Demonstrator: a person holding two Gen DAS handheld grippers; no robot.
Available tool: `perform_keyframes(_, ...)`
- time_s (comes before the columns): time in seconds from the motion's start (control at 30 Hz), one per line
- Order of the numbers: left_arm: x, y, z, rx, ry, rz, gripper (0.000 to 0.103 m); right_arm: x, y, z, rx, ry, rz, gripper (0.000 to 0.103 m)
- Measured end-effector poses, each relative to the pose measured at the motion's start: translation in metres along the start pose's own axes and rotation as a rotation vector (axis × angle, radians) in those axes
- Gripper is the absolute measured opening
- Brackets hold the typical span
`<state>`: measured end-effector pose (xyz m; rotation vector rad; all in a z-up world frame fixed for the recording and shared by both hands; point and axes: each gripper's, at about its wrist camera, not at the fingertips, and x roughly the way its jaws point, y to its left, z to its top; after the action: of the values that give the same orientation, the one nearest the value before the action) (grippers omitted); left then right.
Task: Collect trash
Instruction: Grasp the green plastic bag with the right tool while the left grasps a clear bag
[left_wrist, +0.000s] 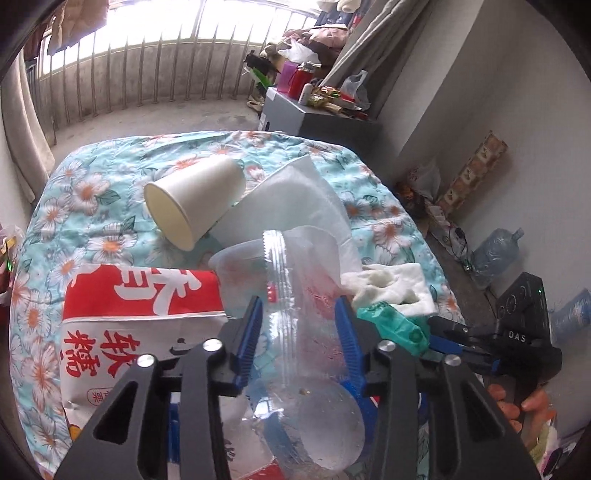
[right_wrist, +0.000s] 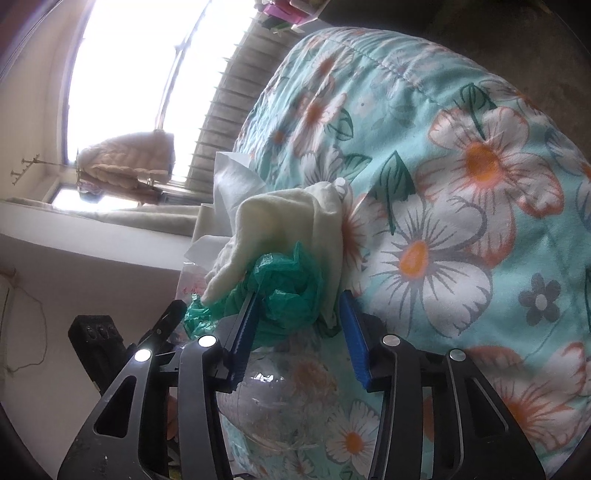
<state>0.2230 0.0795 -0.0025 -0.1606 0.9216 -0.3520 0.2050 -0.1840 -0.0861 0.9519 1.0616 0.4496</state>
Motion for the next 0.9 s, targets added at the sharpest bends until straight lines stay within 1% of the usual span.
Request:
perform_keyframes(0.07,-0.004,-0.005,-0.002,0.019,-0.014,0.006,0.027,0.000,-0.002,0.000,0.007,-0.001,0.010,0.030)
perform_keyframes(0.13,-0.007,-0.010,-0.002,0.040,-0.033,0.018,0.020,-0.001,-0.003,0.000,0.012,-0.003,0.018,0.024)
perform_keyframes(0.3,-0.018,-0.015,-0.003,0.060,-0.075,0.007,0.013,-0.010,-0.001,-0.001,0.004,-0.013,0.021,0.019)
perform_keyframes(0.33,-0.020,-0.016,-0.003,0.062,-0.079,0.006,0.008,-0.012,0.000,-0.002,0.002,-0.016,0.020,0.018)
perform_keyframes(0.53,-0.043,-0.024,-0.004,0.083,-0.143,-0.017,0.006,-0.025,0.007,-0.006,-0.013,-0.037,0.047,0.017)
perform_keyframes(0.73,-0.071,-0.034,-0.005,0.109,-0.213,-0.034,0.006,-0.040,0.011,-0.014,-0.002,-0.048,0.117,0.016)
perform_keyframes(0.9,-0.098,-0.042,-0.006,0.125,-0.272,-0.052,0.005,-0.054,0.017,-0.018,-0.011,-0.076,0.146,0.016)
